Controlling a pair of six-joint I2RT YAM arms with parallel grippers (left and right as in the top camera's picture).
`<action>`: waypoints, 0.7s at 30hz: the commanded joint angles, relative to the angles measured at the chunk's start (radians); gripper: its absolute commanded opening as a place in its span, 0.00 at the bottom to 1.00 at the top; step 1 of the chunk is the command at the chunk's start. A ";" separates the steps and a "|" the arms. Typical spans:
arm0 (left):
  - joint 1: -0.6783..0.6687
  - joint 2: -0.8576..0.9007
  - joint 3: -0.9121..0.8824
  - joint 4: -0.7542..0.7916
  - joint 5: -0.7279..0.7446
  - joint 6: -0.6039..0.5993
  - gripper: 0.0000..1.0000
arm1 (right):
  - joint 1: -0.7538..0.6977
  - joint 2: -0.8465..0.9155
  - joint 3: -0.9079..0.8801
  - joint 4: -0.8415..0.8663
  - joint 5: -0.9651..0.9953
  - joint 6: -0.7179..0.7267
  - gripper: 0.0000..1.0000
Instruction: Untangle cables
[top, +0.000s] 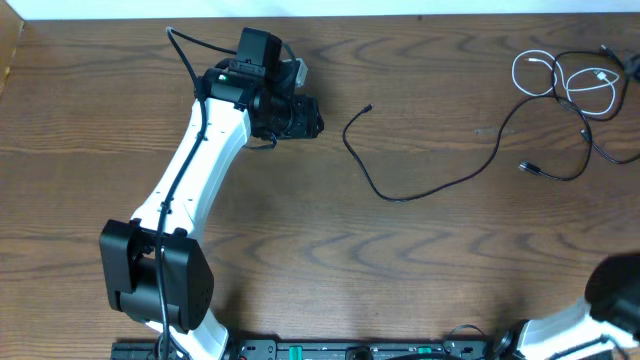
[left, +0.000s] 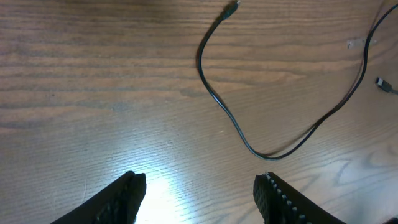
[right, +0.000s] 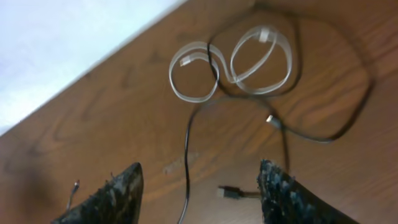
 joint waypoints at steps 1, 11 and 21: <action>0.002 -0.027 -0.005 -0.002 -0.006 0.018 0.61 | 0.030 0.110 0.001 -0.002 -0.027 0.127 0.60; 0.002 -0.027 -0.005 -0.003 -0.006 0.017 0.61 | 0.089 0.365 0.001 0.092 0.009 0.386 0.66; 0.002 -0.027 -0.005 -0.003 -0.006 0.017 0.61 | 0.171 0.537 0.001 0.295 0.011 0.444 0.56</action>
